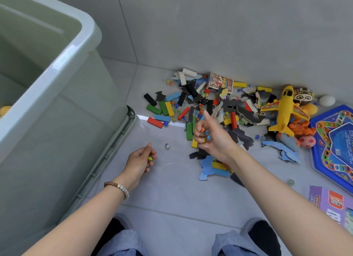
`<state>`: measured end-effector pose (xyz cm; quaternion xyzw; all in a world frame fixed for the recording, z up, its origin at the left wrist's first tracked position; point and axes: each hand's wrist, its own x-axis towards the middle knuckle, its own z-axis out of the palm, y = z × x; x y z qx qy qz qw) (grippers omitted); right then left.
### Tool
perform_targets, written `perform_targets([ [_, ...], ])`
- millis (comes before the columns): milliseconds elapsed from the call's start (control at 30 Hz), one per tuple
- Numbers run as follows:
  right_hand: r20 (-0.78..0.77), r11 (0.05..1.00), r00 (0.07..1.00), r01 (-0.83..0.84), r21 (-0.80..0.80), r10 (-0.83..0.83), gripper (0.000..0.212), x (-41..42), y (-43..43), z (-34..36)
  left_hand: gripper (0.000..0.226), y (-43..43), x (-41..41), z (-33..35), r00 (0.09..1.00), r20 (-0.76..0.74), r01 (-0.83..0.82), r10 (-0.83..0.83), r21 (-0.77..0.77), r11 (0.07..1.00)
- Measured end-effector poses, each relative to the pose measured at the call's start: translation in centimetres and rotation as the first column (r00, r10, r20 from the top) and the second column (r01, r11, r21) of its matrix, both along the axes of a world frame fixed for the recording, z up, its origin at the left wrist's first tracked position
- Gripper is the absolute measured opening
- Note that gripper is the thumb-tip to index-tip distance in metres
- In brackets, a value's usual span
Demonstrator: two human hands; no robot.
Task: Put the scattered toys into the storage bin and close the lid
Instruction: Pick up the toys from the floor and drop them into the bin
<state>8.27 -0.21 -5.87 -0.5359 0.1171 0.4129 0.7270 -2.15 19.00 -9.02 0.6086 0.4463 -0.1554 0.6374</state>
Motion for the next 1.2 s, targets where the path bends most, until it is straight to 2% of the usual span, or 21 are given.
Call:
perform_targets([
  [67,0.050,0.994,0.997,-0.052,-0.097,0.057,0.047,0.1,1.2,-0.2,0.034,0.3,-0.2,0.0,1.000,0.003,-0.007,0.007,0.000,1.000],
  [133,0.116,0.967,0.979,-0.140,-0.212,0.167,0.042,0.0,2.3,-0.6,0.034,0.6,-0.4,0.0,1.000,0.005,-0.009,0.009,-0.001,1.000],
  [267,0.234,0.819,0.869,-0.275,-0.503,0.436,0.023,-1.5,4.3,-1.9,0.033,1.2,-0.6,-0.1,1.000,0.001,-0.002,0.002,0.000,1.000],
  [400,0.247,0.719,0.801,-0.295,-0.629,0.545,0.029,-2.7,6.6,-4.2,0.033,2.1,-1.1,-0.2,1.000,0.025,-0.003,0.002,0.026,1.000],
  [600,0.228,0.445,0.571,-0.274,-0.853,0.789,0.026,-2.9,9.5,-5.3,0.034,3.7,-1.9,-0.6,0.998,0.040,-0.055,0.053,0.064,0.996],
  [667,0.214,0.402,0.536,-0.262,-0.877,0.816,0.024,-3.0,9.7,-5.4,0.034,4.0,-2.0,-0.5,0.998,0.042,-0.056,0.054,0.066,0.996],
  [700,0.217,0.441,0.579,-0.279,-0.853,0.786,0.023,-3.0,9.7,-5.4,0.035,4.0,-2.0,-0.3,0.997,0.046,-0.057,0.054,0.068,0.996],
  [800,0.183,0.746,0.853,-0.300,-0.594,0.489,0.023,-3.1,8.5,-3.1,0.035,3.5,-1.4,1.0,0.998,0.068,-0.025,0.020,0.070,0.997],
  [867,0.115,0.870,0.930,-0.278,-0.407,0.350,0.024,-2.7,6.8,0.0,0.035,2.8,-0.6,3.1,0.996,0.089,0.012,-0.018,0.067,0.998],
  [967,0.103,0.947,0.954,-0.259,-0.190,0.281,0.027,-1.8,4.1,6.4,0.036,1.7,0.7,8.0,0.983,0.162,0.078,-0.082,0.035,0.996],
  [1033,0.108,0.972,0.969,-0.214,-0.097,0.224,0.021,-1.2,3.2,11.1,0.037,1.4,1.0,12.4,0.967,0.224,0.120,-0.121,0.015,0.993],
  [1133,0.098,0.989,0.985,-0.142,-0.036,0.145,0.019,-0.6,3.8,18.1,0.039,1.9,-0.1,20.2,0.928,0.338,0.171,-0.161,-0.002,0.985],
  [1200,0.130,0.991,0.983,-0.124,-0.060,0.131,0.016,-0.4,5.7,22.2,0.039,3.1,-1.4,25.1,0.884,0.423,0.211,-0.200,0.023,0.977],
])
